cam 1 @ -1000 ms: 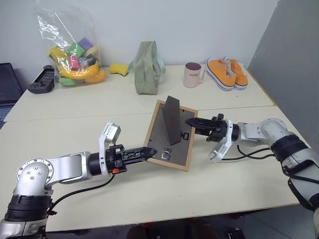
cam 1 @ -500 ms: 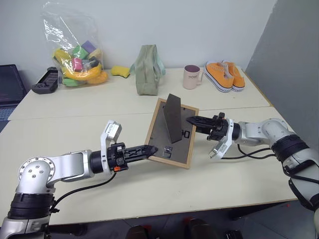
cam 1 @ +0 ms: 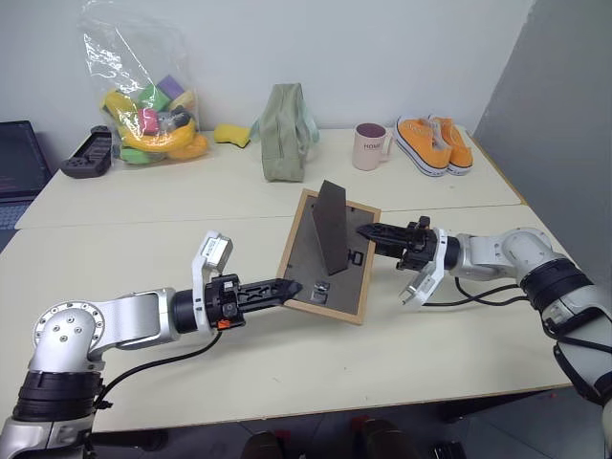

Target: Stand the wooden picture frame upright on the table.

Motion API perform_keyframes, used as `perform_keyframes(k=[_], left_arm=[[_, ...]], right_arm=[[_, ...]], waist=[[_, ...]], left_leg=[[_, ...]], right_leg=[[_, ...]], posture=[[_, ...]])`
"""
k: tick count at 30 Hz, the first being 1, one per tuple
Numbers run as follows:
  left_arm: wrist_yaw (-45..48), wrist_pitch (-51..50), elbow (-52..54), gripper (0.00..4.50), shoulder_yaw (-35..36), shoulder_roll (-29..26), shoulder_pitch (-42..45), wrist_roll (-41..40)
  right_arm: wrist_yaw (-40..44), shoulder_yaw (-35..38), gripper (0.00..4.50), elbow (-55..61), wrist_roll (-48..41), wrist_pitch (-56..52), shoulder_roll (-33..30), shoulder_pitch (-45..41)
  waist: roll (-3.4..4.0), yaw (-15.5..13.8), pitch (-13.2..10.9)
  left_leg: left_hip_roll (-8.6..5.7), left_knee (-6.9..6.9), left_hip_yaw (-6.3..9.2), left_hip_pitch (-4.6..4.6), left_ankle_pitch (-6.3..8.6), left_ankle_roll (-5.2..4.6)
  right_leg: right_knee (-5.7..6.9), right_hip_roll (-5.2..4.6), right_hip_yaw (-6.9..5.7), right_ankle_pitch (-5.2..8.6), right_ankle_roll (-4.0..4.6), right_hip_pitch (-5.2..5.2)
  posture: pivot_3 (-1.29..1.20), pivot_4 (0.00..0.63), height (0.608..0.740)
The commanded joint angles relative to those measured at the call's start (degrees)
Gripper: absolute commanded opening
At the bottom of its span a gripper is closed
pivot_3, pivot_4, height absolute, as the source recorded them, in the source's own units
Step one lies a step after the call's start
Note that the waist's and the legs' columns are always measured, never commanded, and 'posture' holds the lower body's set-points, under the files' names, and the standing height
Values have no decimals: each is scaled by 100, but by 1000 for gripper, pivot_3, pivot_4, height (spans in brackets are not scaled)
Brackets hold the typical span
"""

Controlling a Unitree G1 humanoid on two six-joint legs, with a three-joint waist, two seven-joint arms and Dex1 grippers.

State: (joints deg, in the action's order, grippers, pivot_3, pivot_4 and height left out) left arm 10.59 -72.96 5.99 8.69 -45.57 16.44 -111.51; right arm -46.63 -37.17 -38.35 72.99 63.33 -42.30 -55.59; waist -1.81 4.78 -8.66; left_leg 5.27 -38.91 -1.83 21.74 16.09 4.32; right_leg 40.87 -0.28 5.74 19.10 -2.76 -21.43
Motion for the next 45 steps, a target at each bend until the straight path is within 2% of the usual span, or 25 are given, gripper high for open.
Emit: perform_keyframes(k=[1, 6, 19, 23, 25, 35, 37, 38, 40, 45], left_arm=[[-84, 123, 99, 1367, 149, 64, 180, -149], [-209, 146, 81, 1367, 196, 201, 241, -149], [-447, 309, 385, 1367, 198, 142, 190, -149], [-536, 360, 359, 1367, 246, 226, 194, -149], [-497, 426, 315, 1328, 419, 447, 189, -149], [-754, 385, 369, 1317, 320, 290, 182, -149], [-746, 393, 349, 2015, 344, 319, 189, -149], [-726, 390, 341, 2108, 353, 331, 198, -149], [-711, 387, 344, 2659, 358, 321, 200, -149], [-674, 387, 319, 3581, 379, 311, 215, -149]], right_arm=[[-13, 23, 1290, 139, -160, 49, 14, -51], [-14, 27, 1290, 123, -176, 54, 9, -50], [-60, -3, 1290, 112, -149, 25, 20, -63], [-60, -1, 1290, 88, -155, 24, 25, -88], [-58, -6, 1289, 77, -156, 21, 29, -96], [-58, -15, 1289, 80, -153, 8, 41, -101], [-57, -18, 1289, 92, -149, 5, 35, -85], [-55, -20, 1289, 96, -148, 4, 34, -80], [-51, -22, 1289, 100, -148, 11, 37, -79], [-64, -39, 1289, 66, -146, 12, 50, -106]], waist=[[0, 0, -7], [-1, -1, -19], [-2, -5, -37], [-2, -6, -45], [-2, -6, -58], [-18, -12, -104], [-20, -12, -106], [-21, -12, -107], [-21, -13, -114], [-26, -14, -118]], left_leg=[[0, 0, 0, 0, 0, 0], [0, 0, 1, 2, 0, 0], [0, 1, 2, 4, 0, 0], [0, 2, 1, 5, 0, 0], [0, 2, 2, 5, 0, 0], [0, 4, 3, 10, -1, 2], [0, 4, 3, 10, -1, 2], [0, 4, 3, 10, -1, 2], [1, 4, 2, 10, -1, 2], [0, 4, 2, 12, -2, 3]], right_leg=[[0, 0, 0, 0, 0, 0], [-2, 0, 0, 0, 0, 0], [-5, 0, 0, 0, 0, -1], [-7, 0, 0, 0, 0, -1], [-7, 0, -1, 0, 0, -1], [-10, 0, -1, 0, 0, -4], [-11, -1, -1, 0, 0, -4], [-11, -1, -1, 0, 0, -4], [-10, 0, 0, 0, 0, -6], [-12, -1, -1, 0, 0, -6]], posture=[[0, 150, 740], [0, 150, 740], [0, 150, 740], [0, 150, 740], [0, 150, 740], [0, 150, 740], [0, 150, 740], [0, 150, 740], [0, 150, 740], [0, 150, 740]])
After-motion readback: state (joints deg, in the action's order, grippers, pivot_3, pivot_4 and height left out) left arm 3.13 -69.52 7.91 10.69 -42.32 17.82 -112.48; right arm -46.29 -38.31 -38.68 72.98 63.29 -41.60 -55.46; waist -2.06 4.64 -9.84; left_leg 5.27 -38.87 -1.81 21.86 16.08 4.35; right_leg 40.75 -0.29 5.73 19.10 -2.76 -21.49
